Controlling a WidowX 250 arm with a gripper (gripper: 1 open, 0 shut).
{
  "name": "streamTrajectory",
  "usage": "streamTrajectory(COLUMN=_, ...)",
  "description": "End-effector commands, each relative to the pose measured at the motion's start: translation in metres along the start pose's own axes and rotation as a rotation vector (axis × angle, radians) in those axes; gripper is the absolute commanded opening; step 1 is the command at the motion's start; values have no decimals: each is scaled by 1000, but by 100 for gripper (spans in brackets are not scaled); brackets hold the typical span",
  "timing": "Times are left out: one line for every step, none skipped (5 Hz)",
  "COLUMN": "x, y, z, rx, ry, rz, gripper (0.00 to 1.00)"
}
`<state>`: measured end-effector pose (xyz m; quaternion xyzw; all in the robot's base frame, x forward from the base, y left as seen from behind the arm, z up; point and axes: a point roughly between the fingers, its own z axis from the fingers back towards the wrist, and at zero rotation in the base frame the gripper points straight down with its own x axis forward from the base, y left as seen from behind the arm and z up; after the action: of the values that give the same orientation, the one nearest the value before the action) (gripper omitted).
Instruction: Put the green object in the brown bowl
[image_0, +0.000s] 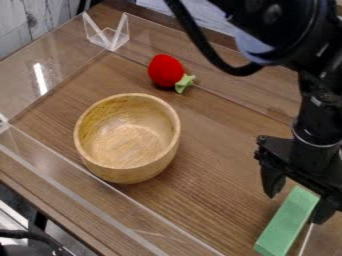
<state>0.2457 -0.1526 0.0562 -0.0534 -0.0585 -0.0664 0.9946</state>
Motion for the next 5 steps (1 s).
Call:
streamTrajectory(x=14, y=-3, z=-1, rx=-15, ry=-33, rz=-15, gripper=100)
streamTrajectory(x=14, y=-1, z=2, rx=-10, ry=-30, rz=-4, gripper=0)
streamTrajectory(x=18, y=-2, z=11, rx=-4, ry=-44, rz=8, gripper=0)
streamTrajectory(x=27, y=-2, z=15, rx=7, ry=-47, rz=44, gripper=100)
streamTrajectory(x=30, y=0, z=16, rx=21, ry=-41, rz=87, gripper=100)
